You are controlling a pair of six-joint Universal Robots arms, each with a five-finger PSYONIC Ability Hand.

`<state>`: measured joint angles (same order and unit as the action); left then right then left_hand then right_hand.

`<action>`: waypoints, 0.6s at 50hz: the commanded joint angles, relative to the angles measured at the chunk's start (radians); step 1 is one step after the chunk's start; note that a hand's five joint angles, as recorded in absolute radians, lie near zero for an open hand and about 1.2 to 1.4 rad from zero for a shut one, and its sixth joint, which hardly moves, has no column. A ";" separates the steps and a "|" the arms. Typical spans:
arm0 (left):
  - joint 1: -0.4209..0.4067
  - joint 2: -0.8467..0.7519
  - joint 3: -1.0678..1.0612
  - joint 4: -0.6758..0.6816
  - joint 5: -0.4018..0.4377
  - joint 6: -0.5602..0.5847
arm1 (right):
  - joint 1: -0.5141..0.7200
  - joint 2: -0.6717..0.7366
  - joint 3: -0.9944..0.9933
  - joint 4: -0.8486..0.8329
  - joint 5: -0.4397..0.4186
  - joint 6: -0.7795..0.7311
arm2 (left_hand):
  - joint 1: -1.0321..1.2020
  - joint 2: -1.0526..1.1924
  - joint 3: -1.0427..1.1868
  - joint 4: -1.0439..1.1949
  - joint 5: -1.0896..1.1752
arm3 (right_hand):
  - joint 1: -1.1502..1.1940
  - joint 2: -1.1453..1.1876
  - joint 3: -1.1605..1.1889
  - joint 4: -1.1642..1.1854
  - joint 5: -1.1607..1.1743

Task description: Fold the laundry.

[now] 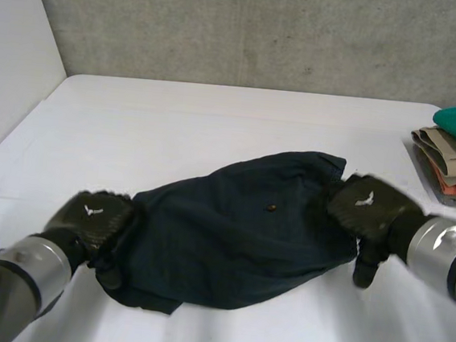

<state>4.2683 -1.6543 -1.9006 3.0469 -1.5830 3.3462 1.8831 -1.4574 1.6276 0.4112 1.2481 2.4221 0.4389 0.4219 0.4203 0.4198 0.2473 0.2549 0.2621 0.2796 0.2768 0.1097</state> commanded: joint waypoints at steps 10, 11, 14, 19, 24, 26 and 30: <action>-0.022 -0.147 0.054 0.205 -0.063 0.059 | 0.137 0.138 0.247 -0.767 0.154 0.092 | 0.957 0.974 0.976 0.976 0.974 | 1.141 1.134 1.117 1.119 1.112; -0.027 -0.122 0.058 0.204 -0.077 0.058 | 0.139 0.134 0.238 -0.773 0.165 0.089 | 0.957 0.974 0.976 0.976 0.974 | 1.141 1.134 1.117 1.119 1.112; -0.036 -0.006 0.080 0.202 -0.127 0.058 | 0.140 0.095 0.183 -0.744 0.171 0.081 | 0.957 0.974 0.976 0.976 0.974 | 1.141 1.134 1.117 1.119 1.112; -0.045 0.174 0.147 0.175 -0.127 0.045 | 0.136 -0.030 0.052 -0.596 0.140 0.083 | 0.957 0.974 0.976 0.976 0.974 | 1.141 1.134 1.117 1.119 1.112; -0.059 0.324 0.290 0.057 -0.103 0.023 | 0.111 -0.144 -0.164 -0.395 0.093 0.123 | 0.957 0.974 0.976 0.976 0.974 | 1.141 1.134 1.117 1.119 1.112; -0.067 0.373 0.389 -0.008 -0.101 0.006 | 0.091 -0.181 -0.288 -0.327 0.074 0.161 | 0.957 0.974 0.976 0.976 0.974 | 1.141 1.134 1.117 1.119 1.112; -0.065 0.399 0.582 -0.101 -0.114 -0.007 | 0.044 -0.208 -0.481 -0.263 0.045 0.242 | 0.957 0.974 0.976 0.976 0.974 | 1.141 1.134 1.117 1.119 1.112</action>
<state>4.2067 -1.3172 -1.5619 3.0805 -1.6942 3.3626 1.9843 -1.6067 1.4155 0.0243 1.3379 2.5639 1.1602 1.1965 1.1898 1.1989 0.9790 1.1153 1.1748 1.1853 1.1965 0.9946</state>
